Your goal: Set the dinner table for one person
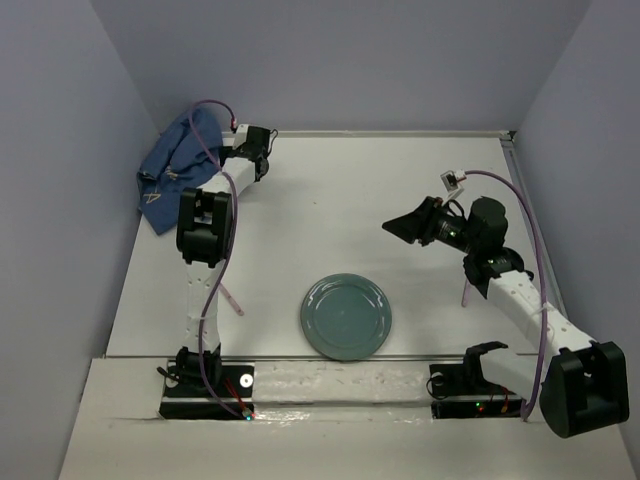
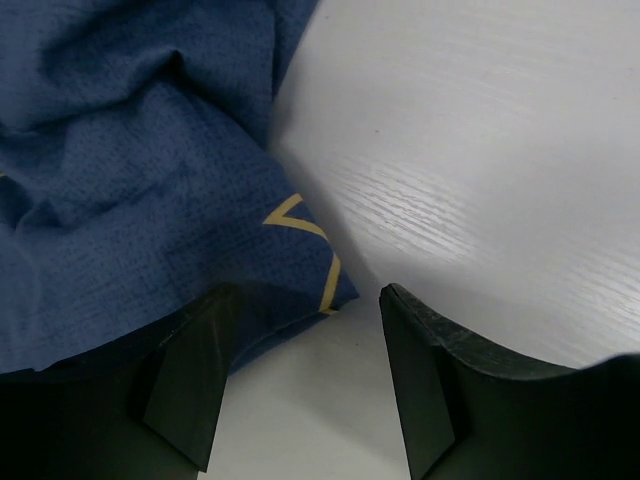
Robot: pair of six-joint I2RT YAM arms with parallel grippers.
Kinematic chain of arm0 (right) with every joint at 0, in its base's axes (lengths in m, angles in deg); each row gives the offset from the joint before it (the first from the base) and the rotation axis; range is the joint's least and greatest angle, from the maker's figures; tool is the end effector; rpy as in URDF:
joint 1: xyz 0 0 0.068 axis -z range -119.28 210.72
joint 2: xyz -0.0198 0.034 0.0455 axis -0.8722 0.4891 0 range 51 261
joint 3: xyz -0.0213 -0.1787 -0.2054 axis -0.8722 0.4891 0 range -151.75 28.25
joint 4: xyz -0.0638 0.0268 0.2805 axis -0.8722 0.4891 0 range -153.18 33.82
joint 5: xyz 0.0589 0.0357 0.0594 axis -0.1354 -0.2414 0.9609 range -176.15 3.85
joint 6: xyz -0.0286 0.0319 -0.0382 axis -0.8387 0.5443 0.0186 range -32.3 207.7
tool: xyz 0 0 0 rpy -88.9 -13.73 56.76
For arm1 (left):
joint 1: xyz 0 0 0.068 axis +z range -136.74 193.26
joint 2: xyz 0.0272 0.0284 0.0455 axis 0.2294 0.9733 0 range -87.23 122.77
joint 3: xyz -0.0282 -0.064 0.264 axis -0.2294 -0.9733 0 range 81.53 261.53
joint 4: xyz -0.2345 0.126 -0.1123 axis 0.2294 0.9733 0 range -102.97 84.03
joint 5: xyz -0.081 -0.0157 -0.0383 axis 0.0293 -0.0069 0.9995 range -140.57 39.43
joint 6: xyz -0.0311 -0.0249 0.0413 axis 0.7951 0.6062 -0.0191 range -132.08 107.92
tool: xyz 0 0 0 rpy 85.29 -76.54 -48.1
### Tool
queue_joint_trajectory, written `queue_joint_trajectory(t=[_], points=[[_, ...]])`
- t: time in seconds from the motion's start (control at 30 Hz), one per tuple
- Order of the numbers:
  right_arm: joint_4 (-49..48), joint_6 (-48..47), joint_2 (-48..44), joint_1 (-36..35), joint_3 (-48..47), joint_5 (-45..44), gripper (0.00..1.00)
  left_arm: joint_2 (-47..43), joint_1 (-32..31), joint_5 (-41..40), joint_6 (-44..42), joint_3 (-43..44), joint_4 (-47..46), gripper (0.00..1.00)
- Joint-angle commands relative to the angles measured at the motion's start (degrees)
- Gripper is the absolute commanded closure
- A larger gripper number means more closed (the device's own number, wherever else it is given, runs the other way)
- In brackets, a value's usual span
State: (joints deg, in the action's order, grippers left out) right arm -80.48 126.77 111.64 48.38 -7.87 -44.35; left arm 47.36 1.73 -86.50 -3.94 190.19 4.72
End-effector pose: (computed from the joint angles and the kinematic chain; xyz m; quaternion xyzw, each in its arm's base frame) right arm 0.2562 0.0837 0.2715 -0.0674 0.7364 0.5090 0.4405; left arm 0.5493 -0.0877 0.1621 -0.0956 0.8776 0.2153 0.4176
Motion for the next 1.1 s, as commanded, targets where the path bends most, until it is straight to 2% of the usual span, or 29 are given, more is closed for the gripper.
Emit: queue_joint_trajectory(t=[0.0, 0.13, 0.23, 0.3, 0.33, 0.43, 0.5, 0.53, 0.57, 0.7, 0.83, 0.87, 0.93, 1.03, 1.07], points=[[-3.8, -0.4, 0.0, -0.8, 0.5, -0.1, 0.40, -2.0, 0.2, -8.9, -5.4, 1.0, 0.2, 0.28], [-3.8, -0.5, 0.3, -0.8, 1.0, -0.4, 0.39, -3.9, 0.5, -9.3, -7.4, -2.9, -3.5, 0.28], [-3.9, -0.3, 0.6, -0.8, 0.9, -0.8, 0.40, -3.2, 1.3, -7.3, -7.6, -3.3, -2.9, 0.35], [-4.0, -0.1, 0.6, -0.8, 0.9, -0.7, 0.40, -2.5, 1.3, -6.2, -7.9, -3.2, -2.3, 0.34], [-4.1, -0.2, 0.5, -0.8, 0.8, -0.4, 0.40, -2.0, 1.3, -4.7, -7.9, -3.1, -2.1, 0.28], [-4.1, -0.2, 0.3, -0.8, 0.9, -0.6, 0.40, -2.0, 1.3, -1.2, -7.8, -3.5, -2.7, 0.29], [-4.3, -0.2, 0.5, -1.3, 1.0, -0.6, 0.40, -1.9, 1.4, -0.2, -7.3, -3.4, -3.0, 0.58], [-4.3, -0.1, 0.7, -1.3, 1.0, -0.6, 0.40, -2.2, 1.3, -0.3, -7.3, -3.4, -3.4, 0.87], [-4.4, -0.2, 0.9, -1.3, 1.1, -0.6, 0.40, -2.4, 1.3, -0.2, -7.3, -3.4, -3.5, 0.98], [-4.9, -0.1, 1.2, -1.8, 1.2, -1.0, 0.40, -5.9, 1.3, 1.6, -5.2, -3.3, -4.2, 1.00], [-6.9, -0.8, 3.0, -4.9, 0.5, -5.0, 0.40, -21.8, 0.8, 12.4, -0.7, -9.1, -11.5, 1.00], [-7.2, -2.1, 3.9, -8.3, -0.8, -6.4, 0.39, -24.6, 0.7, 17.7, 1.6, -9.9, -13.2, 1.00], [-6.0, -3.6, 5.9, -11.7, -3.1, -8.9, 0.36, -32.7, 0.8, 22.5, 3.9, -11.3, -16.4, 1.00], [-6.4, -4.0, 10.3, -15.4, -6.5, -10.2, 0.29, -39.7, 1.1, 25.2, 6.4, -14.2, -17.7, 1.00], [-7.0, -3.7, 12.4, -16.1, -7.0, -10.4, 0.27, -44.8, 1.5, 25.7, 6.7, -16.0, -19.3, 1.00]])
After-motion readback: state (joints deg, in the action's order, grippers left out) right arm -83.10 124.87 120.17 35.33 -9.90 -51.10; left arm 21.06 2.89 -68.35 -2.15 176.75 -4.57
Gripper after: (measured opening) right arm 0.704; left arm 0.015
